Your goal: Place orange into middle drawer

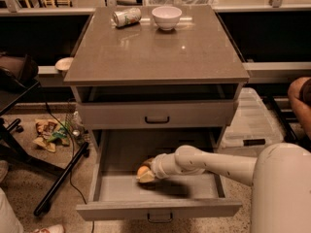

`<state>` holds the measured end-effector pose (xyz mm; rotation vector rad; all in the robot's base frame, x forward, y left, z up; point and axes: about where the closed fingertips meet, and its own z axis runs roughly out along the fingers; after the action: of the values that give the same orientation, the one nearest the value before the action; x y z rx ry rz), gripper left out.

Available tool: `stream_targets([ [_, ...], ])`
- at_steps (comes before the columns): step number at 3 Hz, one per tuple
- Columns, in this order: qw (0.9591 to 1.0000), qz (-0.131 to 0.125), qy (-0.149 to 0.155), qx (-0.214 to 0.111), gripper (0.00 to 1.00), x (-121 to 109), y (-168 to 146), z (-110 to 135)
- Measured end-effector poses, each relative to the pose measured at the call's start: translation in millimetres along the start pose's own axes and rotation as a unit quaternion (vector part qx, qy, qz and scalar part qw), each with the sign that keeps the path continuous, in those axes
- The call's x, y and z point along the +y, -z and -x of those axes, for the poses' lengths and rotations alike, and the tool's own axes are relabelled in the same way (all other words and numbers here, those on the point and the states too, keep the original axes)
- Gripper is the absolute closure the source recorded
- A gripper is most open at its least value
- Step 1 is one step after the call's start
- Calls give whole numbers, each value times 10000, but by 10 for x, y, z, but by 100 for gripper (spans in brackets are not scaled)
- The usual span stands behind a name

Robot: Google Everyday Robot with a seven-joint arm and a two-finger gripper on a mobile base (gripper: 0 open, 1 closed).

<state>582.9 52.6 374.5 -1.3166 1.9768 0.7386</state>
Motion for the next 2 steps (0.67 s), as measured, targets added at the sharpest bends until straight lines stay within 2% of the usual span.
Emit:
stream_targets([
  [1, 9999, 6, -77, -101, 35, -39, 42, -52],
  [2, 9992, -22, -160, -363, 11, -89, 179, -58],
])
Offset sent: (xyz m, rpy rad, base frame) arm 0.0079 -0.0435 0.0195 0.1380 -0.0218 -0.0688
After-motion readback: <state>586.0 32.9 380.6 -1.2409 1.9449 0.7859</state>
